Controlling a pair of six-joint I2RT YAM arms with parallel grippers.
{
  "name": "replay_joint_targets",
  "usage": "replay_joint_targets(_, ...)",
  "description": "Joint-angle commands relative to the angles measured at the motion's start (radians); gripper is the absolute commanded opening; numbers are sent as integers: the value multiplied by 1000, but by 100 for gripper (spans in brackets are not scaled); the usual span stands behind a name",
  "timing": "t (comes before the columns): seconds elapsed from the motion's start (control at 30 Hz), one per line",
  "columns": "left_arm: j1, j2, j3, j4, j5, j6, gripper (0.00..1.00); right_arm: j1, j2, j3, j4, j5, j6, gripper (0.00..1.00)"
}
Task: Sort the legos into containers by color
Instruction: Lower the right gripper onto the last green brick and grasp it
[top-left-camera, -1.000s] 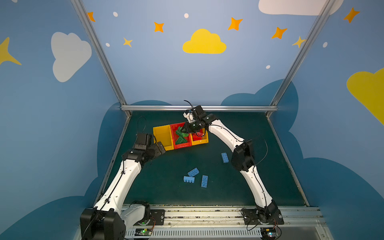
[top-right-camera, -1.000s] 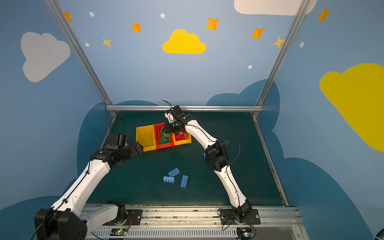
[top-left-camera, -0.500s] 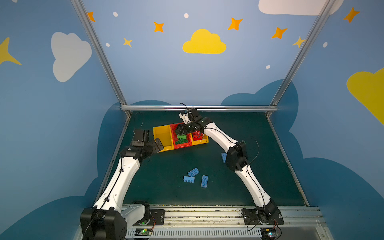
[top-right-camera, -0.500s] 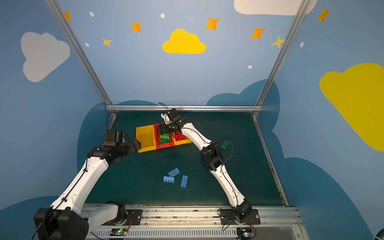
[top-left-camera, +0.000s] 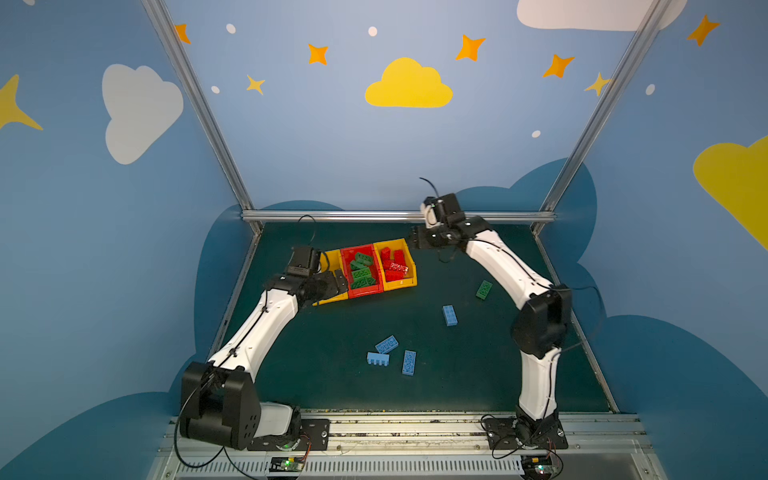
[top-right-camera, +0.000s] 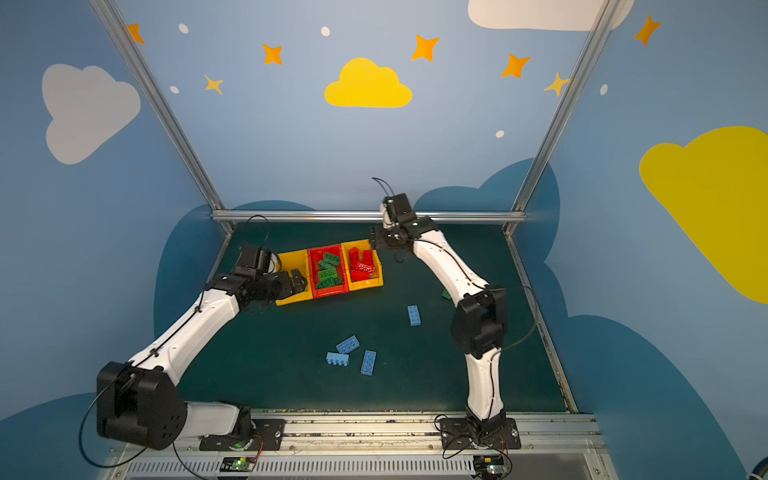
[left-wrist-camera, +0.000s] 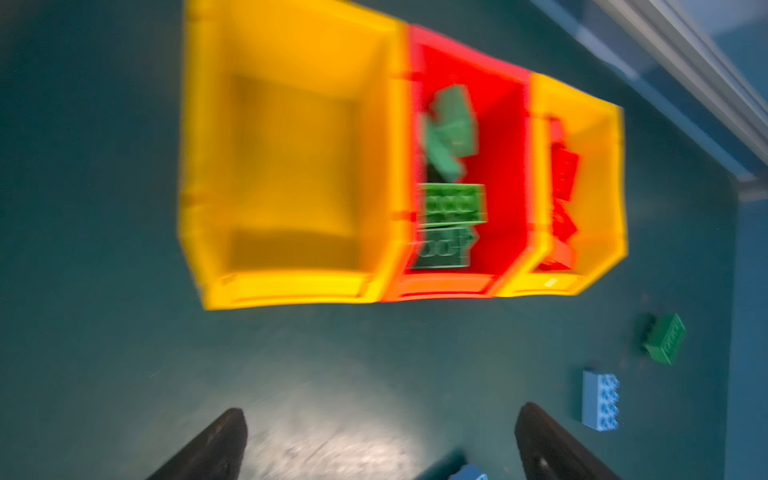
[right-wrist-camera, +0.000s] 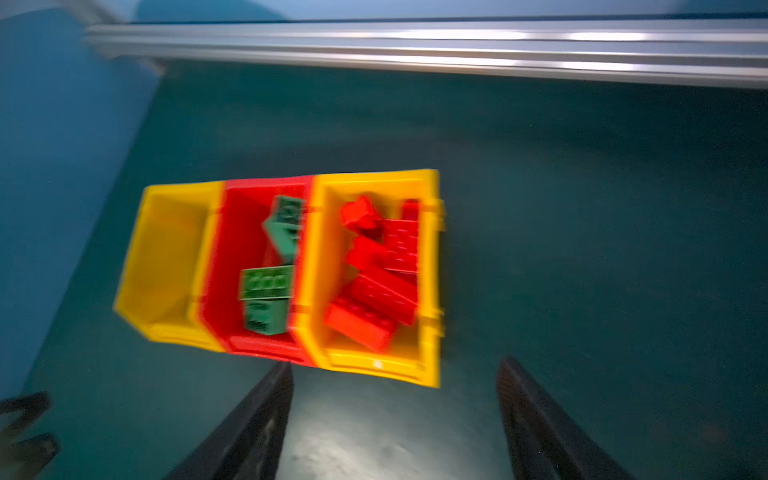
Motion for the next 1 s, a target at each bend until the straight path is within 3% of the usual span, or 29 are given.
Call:
replay_joint_targets(0.0,-98,87,109,42,27,49,100,-105,-70,-167,-118,143,47,75)
replay_joint_targets(0.2,-259,312,358,25,96,58,100,-289,-134,-385,-149,109,164,73)
replay_joint_targets(0.37,-333,419,497,-17,119,64,100,-322,-84,-406,-135,102,160,71)
replay_joint_targets(0.83,-337,466,520,-41,69,45,100,-380,123,-306,-111,9,138,64)
replay_joint_targets(0.9,-336,473,531,-50,66,48,100,-383,149,-288,-114,-1,134,58)
replay_joint_targets(0.97,-334,474,536,-59,59,48,100,-385,166,-279,-118,-13,133,45)
